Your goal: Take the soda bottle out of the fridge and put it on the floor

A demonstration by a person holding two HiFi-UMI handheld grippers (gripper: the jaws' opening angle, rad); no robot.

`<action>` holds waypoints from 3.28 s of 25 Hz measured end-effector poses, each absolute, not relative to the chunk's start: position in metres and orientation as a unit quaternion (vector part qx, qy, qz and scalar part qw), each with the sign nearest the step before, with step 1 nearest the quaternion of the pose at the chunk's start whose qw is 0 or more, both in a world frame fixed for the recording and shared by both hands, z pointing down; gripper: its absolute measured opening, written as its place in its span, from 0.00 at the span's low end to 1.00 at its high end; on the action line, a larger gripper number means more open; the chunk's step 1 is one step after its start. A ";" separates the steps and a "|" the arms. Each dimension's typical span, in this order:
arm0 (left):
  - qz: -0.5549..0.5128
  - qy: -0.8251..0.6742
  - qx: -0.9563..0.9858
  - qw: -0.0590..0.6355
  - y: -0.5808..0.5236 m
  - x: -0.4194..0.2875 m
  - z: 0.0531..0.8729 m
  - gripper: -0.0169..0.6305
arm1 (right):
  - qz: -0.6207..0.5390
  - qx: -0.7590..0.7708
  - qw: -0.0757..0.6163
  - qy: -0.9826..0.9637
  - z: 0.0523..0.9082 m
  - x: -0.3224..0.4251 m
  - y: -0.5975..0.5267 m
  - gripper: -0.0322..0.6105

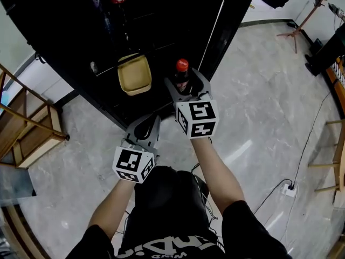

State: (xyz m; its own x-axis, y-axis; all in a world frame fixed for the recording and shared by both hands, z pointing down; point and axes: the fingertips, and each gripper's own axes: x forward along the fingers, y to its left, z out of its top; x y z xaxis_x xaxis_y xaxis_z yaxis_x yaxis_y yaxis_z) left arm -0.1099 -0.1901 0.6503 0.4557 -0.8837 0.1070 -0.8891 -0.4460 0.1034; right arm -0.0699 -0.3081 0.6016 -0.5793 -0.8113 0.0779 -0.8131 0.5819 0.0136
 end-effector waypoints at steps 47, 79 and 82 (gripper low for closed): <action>0.039 -0.275 0.952 0.127 -0.133 0.065 0.906 0.04 | 0.084 0.560 0.055 -0.822 0.952 0.177 -0.207 0.53; 0.081 -0.256 0.946 0.180 -0.130 0.088 1.001 0.04 | 0.108 0.573 0.093 -0.807 1.116 0.181 -0.197 0.53; 0.081 -0.258 0.945 0.185 -0.129 0.087 1.003 0.04 | 0.102 0.571 0.090 -0.809 1.116 0.181 -0.195 0.53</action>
State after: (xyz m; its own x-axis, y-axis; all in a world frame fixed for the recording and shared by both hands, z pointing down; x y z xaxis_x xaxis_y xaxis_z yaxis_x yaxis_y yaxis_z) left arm 0.0873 -0.1286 1.0031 0.8533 -0.4580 0.2491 -0.5182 -0.7980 0.3077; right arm 0.1806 -0.1946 1.1160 -0.3310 -0.9062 0.2630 -0.9432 0.3264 -0.0623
